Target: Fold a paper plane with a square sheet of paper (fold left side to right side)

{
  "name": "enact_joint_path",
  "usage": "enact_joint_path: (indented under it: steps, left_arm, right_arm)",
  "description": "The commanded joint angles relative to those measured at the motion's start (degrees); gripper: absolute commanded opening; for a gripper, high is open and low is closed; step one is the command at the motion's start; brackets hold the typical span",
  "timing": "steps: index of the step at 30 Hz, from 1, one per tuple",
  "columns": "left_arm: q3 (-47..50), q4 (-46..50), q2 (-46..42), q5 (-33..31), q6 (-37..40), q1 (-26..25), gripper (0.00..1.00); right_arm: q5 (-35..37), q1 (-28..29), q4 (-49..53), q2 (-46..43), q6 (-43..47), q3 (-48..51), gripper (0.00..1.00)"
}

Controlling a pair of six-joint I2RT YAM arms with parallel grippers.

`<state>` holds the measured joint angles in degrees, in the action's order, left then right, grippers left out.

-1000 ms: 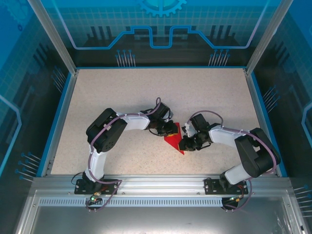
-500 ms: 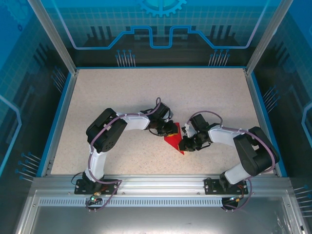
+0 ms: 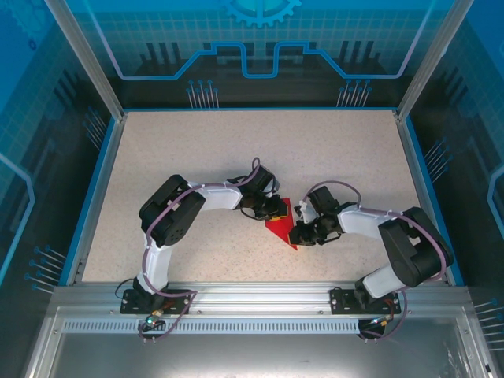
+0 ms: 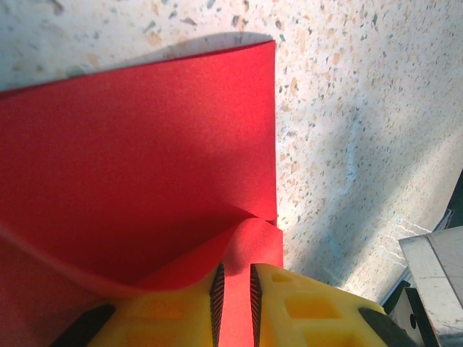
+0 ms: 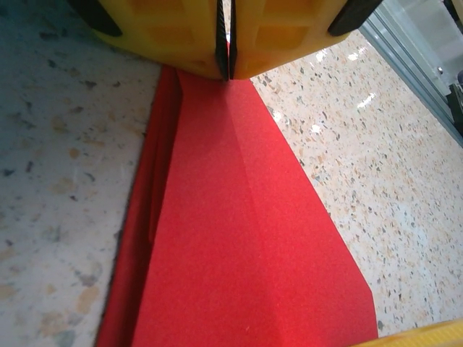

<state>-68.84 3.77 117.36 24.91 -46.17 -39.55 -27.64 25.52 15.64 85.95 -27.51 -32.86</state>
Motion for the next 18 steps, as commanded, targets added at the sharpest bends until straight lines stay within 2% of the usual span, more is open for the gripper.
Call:
enact_joint_path:
  steps: [1, 18]
  left_arm:
    - [2.13, 6.51, 2.24, -2.99, 1.00, -0.28, 0.21]
    - [1.69, 7.22, 2.51, -3.37, 1.08, -0.31, 0.21]
  right_arm:
    - [0.94, 0.85, 6.94, -0.08, -1.48, 3.70, 0.13]
    - [1.25, 0.87, 9.66, -5.51, -2.60, 6.85, 0.13]
